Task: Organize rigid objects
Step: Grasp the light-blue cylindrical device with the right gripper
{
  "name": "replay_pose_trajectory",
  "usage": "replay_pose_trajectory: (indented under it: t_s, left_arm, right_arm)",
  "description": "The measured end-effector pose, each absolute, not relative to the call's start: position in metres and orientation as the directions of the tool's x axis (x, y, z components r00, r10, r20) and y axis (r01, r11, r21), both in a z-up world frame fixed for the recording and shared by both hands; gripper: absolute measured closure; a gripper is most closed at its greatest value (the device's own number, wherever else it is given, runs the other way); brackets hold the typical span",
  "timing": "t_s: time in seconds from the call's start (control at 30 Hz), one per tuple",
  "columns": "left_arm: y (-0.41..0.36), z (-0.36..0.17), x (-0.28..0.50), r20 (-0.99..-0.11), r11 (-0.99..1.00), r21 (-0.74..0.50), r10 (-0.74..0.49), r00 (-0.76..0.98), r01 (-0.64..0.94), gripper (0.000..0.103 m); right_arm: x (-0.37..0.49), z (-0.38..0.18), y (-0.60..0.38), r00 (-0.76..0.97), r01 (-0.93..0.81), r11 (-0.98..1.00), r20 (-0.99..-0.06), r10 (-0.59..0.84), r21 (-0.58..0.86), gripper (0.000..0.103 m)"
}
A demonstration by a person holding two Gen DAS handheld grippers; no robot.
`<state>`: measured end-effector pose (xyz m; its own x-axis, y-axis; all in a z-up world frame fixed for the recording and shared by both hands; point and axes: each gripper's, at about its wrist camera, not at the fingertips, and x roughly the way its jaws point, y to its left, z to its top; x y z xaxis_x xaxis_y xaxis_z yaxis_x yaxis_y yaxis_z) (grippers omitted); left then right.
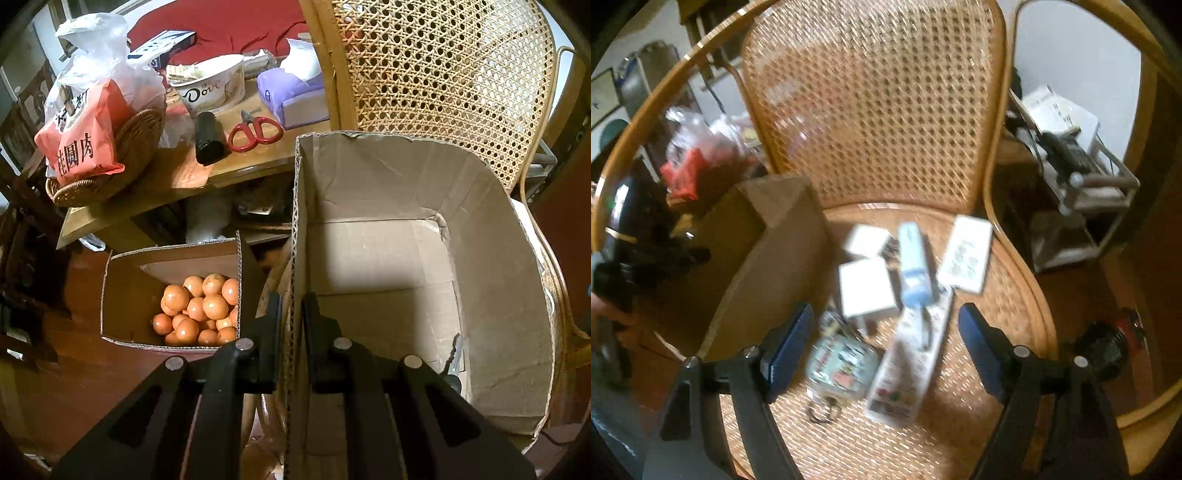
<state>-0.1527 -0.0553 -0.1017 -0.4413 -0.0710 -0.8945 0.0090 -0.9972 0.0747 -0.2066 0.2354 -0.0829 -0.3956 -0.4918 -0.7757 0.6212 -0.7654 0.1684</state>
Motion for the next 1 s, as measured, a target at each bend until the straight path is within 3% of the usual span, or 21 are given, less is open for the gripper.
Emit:
replay_pose_trajectory:
  t_s: [0.3,0.6,0.67,0.77,0.83,0.87,1.0]
  left_arm:
    - [-0.055,-0.102,-0.153,-0.894,-0.997,0.075,-0.072,-0.441,0.011,0.093]
    - [-0.055,-0.102,-0.153,-0.894,-0.997,0.075,-0.072,-0.441,0.011,0.093]
    - [-0.055,-0.102,-0.153,-0.894,-0.997,0.075,-0.073,-0.441,0.013,0.093]
    - [-0.056,-0.102,-0.153,-0.894,-0.997,0.074,-0.072,-0.441,0.013,0.093]
    - [-0.055,-0.102,-0.153,-0.895,-0.997,0.076,-0.073,-0.441,0.012,0.093]
    - [-0.056,-0.102,-0.153,-0.896,-0.997,0.075,-0.072,-0.439,0.012,0.093]
    - [-0.056,-0.103,-0.154,-0.898,-0.998,0.068,-0.067,-0.436,0.012,0.096]
  right_arm:
    - [-0.224,-0.101,0.235,-0.398,0.591,-0.795,-0.808,-0.435,0.137,0.018]
    - [-0.245,-0.101,0.229,-0.400,0.589,-0.785,-0.774,-0.490,0.193,0.018]
    - [-0.250,-0.102,0.226,-0.394,0.589,-0.780,-0.768,-0.504,0.209,0.022]
    - [-0.261,-0.106,0.222,-0.374,0.575,-0.776,-0.760,-0.531,0.260,0.035]
    - [-0.269,-0.112,0.217,-0.362,0.566,-0.779,-0.768,-0.529,0.270,0.053]
    - [-0.273,-0.115,0.215,-0.353,0.567,-0.777,-0.772,-0.528,0.272,0.058]
    - [-0.282,-0.126,0.207,-0.319,0.563,-0.773,-0.787,-0.529,0.291,0.060]
